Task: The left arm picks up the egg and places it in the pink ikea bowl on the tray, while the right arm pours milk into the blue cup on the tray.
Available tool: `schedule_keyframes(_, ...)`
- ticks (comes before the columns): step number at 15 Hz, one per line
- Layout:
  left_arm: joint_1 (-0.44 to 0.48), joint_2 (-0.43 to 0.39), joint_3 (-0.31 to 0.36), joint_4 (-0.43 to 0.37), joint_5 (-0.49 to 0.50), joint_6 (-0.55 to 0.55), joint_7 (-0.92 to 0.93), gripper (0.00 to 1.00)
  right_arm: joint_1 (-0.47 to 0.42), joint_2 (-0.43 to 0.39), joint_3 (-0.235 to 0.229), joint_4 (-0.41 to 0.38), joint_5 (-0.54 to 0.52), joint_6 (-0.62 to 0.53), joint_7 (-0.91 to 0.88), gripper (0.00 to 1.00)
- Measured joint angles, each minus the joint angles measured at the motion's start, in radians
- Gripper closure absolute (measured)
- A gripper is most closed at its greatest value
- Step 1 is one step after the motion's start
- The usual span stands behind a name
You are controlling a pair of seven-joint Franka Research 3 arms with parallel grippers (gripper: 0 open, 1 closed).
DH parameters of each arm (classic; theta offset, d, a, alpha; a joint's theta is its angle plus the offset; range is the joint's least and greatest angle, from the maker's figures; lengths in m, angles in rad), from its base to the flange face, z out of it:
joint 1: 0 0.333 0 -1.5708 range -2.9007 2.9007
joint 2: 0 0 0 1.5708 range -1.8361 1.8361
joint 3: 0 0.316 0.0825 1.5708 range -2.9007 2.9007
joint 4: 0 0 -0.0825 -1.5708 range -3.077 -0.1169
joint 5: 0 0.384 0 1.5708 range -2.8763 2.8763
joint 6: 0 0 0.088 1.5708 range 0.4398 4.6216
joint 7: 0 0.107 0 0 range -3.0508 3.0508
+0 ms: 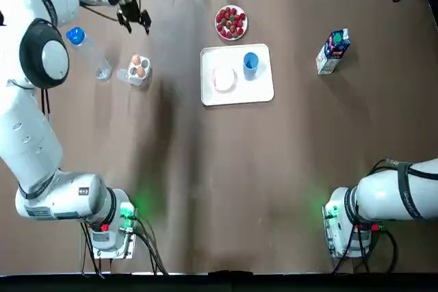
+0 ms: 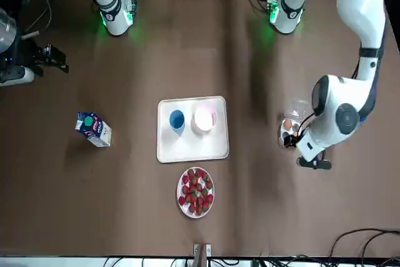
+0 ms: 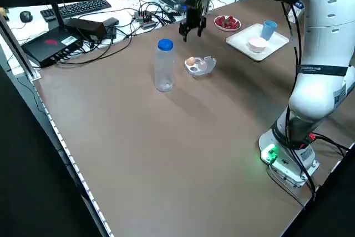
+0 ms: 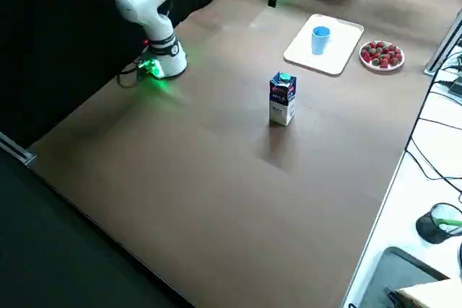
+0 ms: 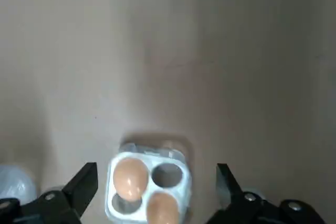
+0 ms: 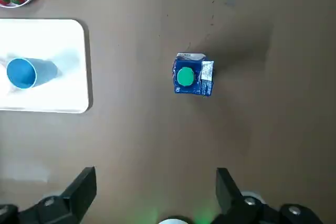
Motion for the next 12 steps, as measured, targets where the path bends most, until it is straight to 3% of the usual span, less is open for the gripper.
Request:
schedule_keyframes(4,0.028,0.007,0.004,-0.102,0.052,0.073,-0.005,0.03,0.005,0.000,0.000,0.001,0.000,0.001,0.000,0.00)
schedule_keyframes(6,0.036,0.004,0.004,-0.119,0.054,0.075,-0.005,0.03,0.006,0.000,0.000,0.001,0.000,0.001,0.000,0.00)
schedule_keyframes(12,0.034,-0.004,0.004,-0.153,0.056,0.075,-0.006,0.18,0.006,-0.005,-0.003,0.011,-0.002,-0.025,0.000,0.00)
